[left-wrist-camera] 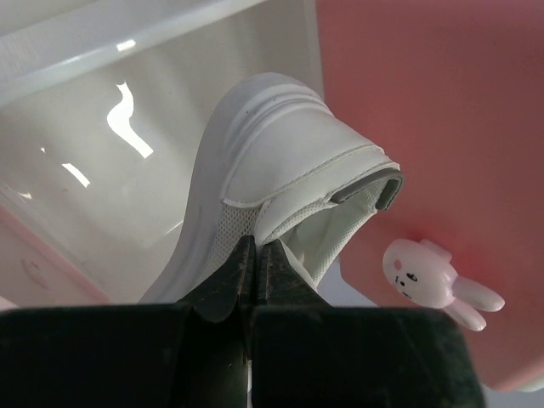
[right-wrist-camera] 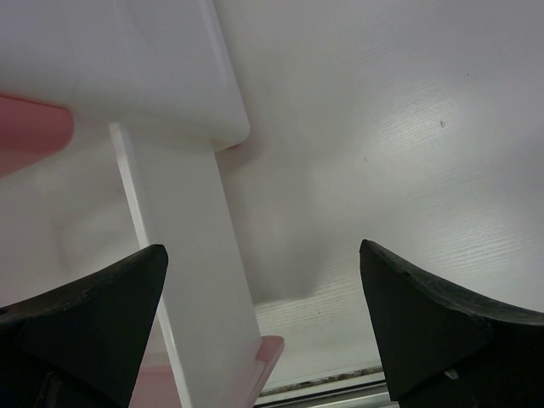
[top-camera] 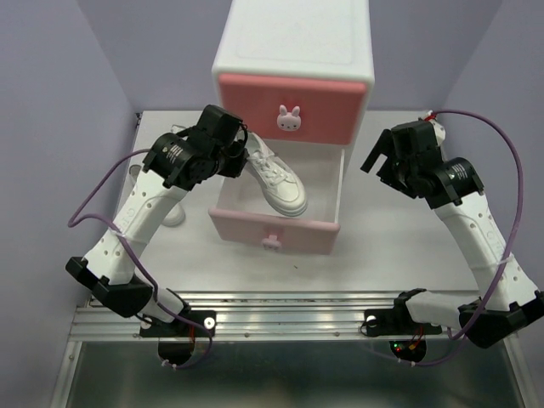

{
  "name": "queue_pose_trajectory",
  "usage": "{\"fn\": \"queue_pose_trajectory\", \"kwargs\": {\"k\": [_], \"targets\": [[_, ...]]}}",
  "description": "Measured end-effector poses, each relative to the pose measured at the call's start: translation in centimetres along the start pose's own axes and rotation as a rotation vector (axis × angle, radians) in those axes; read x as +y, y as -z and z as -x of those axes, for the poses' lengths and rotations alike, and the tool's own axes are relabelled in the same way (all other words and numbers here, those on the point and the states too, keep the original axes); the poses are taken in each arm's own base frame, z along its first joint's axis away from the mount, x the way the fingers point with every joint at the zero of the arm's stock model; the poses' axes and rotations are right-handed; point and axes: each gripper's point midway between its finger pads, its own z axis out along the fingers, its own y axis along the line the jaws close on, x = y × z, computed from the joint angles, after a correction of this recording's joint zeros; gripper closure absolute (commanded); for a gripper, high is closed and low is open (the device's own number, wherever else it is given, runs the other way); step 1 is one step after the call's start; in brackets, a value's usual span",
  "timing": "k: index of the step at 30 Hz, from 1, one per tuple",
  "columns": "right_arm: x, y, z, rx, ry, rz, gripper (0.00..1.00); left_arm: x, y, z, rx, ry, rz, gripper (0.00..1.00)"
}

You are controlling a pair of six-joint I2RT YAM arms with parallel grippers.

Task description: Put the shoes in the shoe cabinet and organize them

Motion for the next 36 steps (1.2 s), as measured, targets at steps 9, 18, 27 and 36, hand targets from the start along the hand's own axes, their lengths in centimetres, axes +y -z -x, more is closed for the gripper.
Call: {"fn": "queue_pose_trajectory", "kwargs": {"k": [9, 18, 27, 36], "targets": [[-0.1, 0.4, 0.2, 0.001, 0.041, 0.005, 0.00, 0.1, -2.0, -1.9, 0.024, -0.008, 0.008, 1.00], [-0.4, 0.5, 0.0, 0.012, 0.040, -0.006, 0.00, 0.7, -5.5, -3.5, 0.022, -0.040, 0.068, 1.00], [-0.8, 0.9, -0.3, 0.023, 0.038, -0.016, 0.00, 3.2, -9.2, -4.3, 0.020, -0.113, 0.072, 1.00], [-0.7, 1.0, -0.4, 0.029, 0.036, -0.003, 0.00, 4.3, -11.6, -5.1, 0.036, -0.280, 0.012, 1.00]]}}
